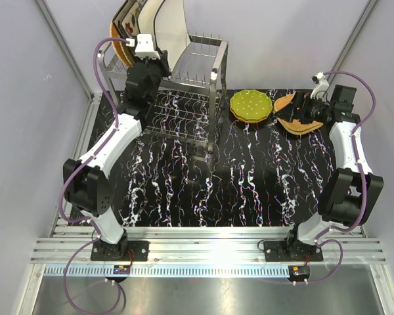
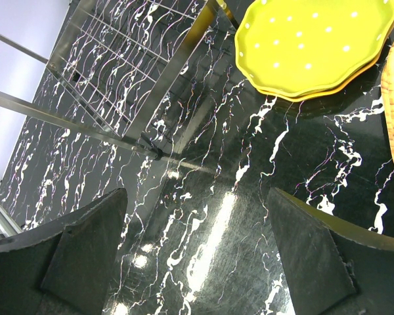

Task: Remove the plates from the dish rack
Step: Grab a plate with the left arm

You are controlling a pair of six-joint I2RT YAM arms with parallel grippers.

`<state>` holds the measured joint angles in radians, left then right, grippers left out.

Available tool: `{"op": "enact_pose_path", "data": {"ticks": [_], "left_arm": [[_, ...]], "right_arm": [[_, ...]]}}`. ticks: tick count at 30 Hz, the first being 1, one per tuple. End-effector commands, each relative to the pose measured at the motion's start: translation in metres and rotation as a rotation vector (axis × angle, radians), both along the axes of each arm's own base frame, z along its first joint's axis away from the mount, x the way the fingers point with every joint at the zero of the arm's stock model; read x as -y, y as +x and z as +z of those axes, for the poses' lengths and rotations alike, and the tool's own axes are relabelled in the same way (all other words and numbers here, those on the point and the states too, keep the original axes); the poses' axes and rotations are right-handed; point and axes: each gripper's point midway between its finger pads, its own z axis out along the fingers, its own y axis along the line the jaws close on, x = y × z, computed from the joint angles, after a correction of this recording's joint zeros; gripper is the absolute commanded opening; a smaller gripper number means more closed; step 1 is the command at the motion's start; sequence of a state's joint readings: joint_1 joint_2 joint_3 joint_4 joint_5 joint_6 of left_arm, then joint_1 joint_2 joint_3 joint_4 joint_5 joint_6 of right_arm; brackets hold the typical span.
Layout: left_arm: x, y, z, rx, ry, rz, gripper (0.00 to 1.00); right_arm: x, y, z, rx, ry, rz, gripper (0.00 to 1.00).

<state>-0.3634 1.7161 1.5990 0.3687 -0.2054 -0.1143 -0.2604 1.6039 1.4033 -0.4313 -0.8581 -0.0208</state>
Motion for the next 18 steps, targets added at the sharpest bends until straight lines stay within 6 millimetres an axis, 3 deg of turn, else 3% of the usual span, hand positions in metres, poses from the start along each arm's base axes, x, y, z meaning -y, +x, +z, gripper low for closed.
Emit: {"op": "enact_pose_path", "data": {"ticks": [1, 5, 8, 18], "left_arm": [[-0.032, -0.010, 0.061, 0.200, -0.025, 0.064, 0.14], [-0.032, -0.010, 0.066, 0.213, -0.025, 0.064, 0.30], [-0.033, -0.010, 0.069, 0.226, -0.026, 0.065, 0.35], [-0.031, -0.009, 0.079, 0.251, -0.002, 0.067, 0.39]], "right_arm": [[-0.004, -0.003, 0.022, 0.076, -0.008, 0.020, 0.95], [-0.004, -0.003, 0.022, 0.074, -0.008, 0.020, 0.95], [-0.004, -0.003, 0.022, 0.076, -0.008, 0.022, 0.95], [-0.004, -0.003, 0.021, 0.074, -0.005, 0.021, 0.95]]}}
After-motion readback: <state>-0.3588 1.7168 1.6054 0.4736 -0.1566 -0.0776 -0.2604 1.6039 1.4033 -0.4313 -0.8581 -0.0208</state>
